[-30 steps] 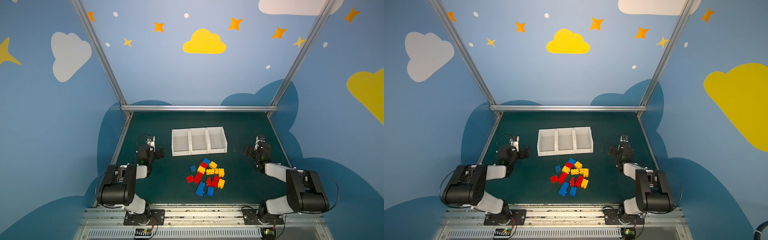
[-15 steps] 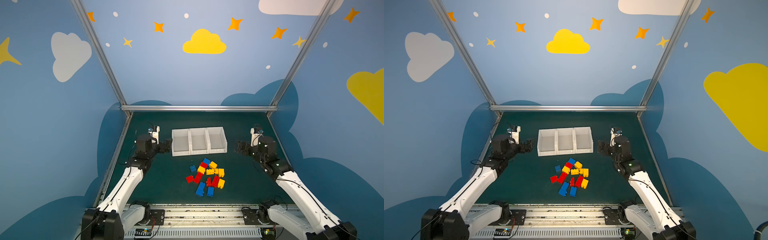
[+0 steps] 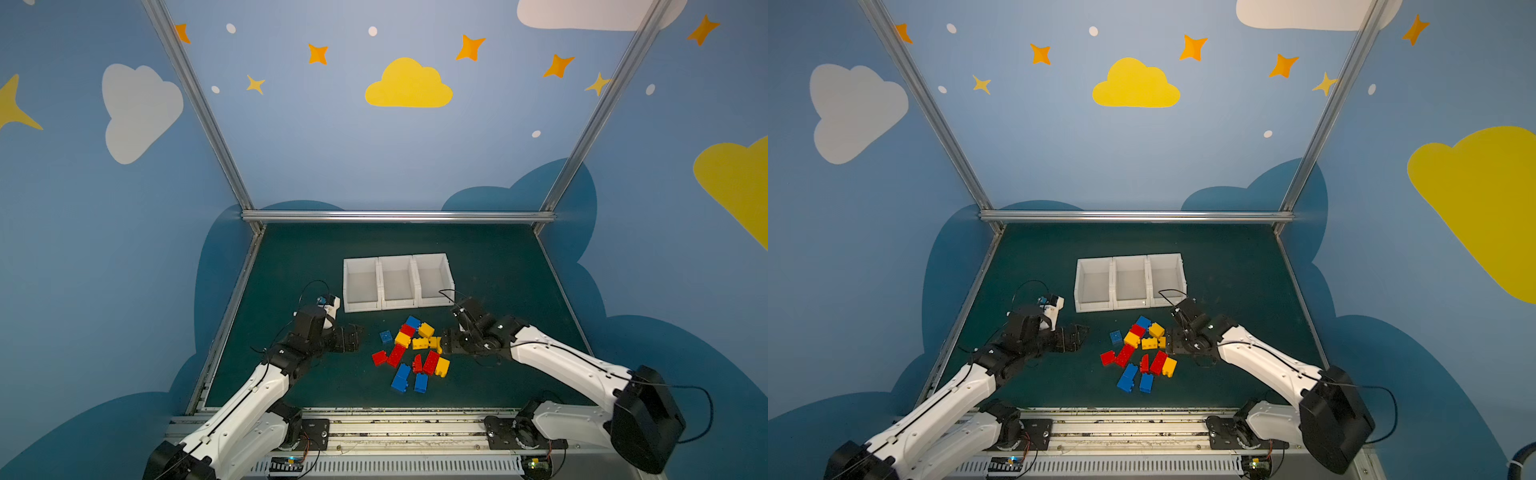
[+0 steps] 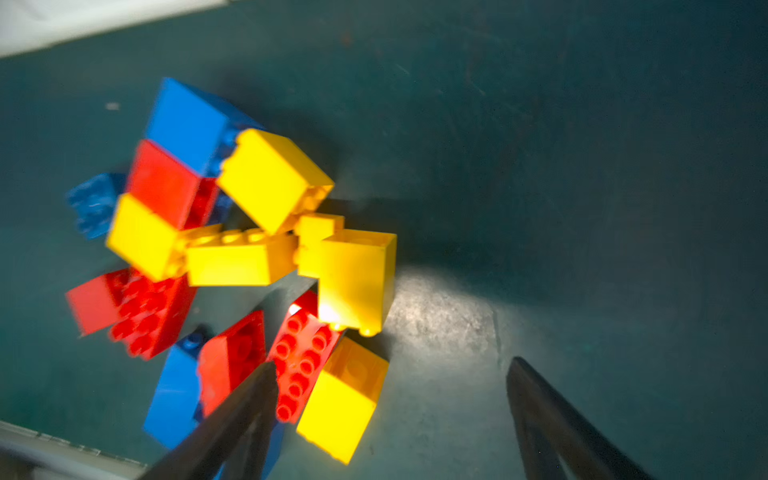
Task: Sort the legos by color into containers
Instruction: 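Move both grippers forward toward the pile of colored bricks, then close the right gripper on a yellow 2x2 brick at the pile's edge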
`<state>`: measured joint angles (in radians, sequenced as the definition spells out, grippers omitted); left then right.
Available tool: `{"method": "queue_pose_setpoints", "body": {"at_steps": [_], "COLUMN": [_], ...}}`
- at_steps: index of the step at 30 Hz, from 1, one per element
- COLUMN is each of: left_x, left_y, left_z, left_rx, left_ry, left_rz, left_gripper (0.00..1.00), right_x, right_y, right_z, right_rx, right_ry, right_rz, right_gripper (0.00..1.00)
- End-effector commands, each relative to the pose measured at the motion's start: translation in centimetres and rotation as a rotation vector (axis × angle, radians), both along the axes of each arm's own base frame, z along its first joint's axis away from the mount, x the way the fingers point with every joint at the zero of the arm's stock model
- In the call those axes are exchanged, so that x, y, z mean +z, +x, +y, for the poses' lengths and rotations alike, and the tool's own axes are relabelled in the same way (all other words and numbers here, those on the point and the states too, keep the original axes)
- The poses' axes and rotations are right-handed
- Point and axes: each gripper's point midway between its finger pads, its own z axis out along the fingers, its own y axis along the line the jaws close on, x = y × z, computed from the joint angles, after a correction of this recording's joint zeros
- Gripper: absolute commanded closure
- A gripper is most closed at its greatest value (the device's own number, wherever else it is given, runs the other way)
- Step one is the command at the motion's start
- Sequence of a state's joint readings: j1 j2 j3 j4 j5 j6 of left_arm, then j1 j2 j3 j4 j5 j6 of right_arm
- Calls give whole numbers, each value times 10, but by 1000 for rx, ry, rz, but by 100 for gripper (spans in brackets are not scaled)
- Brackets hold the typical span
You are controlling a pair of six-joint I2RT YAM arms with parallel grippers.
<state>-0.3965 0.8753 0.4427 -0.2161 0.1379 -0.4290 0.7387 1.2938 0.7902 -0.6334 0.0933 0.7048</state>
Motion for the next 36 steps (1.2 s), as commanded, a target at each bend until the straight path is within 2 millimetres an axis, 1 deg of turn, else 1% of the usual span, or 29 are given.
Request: {"method": "queue_pose_setpoints", "body": {"at_steps": [1, 4, 6, 9, 11, 15, 17, 22, 27, 29, 33, 36], "left_x": [-3, -7, -9, -13, -15, -19, -19, -22, -24, -24, -25, -26], "left_y": [-4, -8, -11, -14, -15, -17, -17, -19, -21, -20, -21, -21], "left_z": [-3, -8, -11, -14, -16, -18, -18, -18, -17, -17, -16, -16], "left_rx": [13, -2, -13, -17, -18, -18, -20, -18, -14, -11, -7, -6], "left_ry": [-20, -27, -27, -28, -34, -36, -34, -31, -31, -30, -30, -30], "left_rz": [24, 43, 55, 67, 73, 83, 85, 87, 87, 86, 87, 90], "left_gripper": [1, 1, 1, 1, 1, 1, 1, 1, 1, 1, 1, 1], "right_x": [3, -5, -9, -12, -15, -23, -27, -33, -32, -30, -24, -15], "right_y": [7, 11, 12, 13, 14, 13, 13, 16, 18, 19, 20, 21], "right_z": [7, 20, 25, 30, 31, 29, 26, 27, 31, 32, 31, 30], "right_rx": [-41, -23, -20, -11, -9, -23, -40, -47, -42, -39, -40, -38], "right_ry": [-17, 8, 19, 22, 15, -11, -32, -52, -62, -60, -64, -60], "right_rz": [25, 48, 59, 67, 77, 102, 113, 121, 124, 117, 107, 87], "right_gripper": [21, 27, 31, 34, 37, 46, 47, 54, 66, 69, 72, 73]}}
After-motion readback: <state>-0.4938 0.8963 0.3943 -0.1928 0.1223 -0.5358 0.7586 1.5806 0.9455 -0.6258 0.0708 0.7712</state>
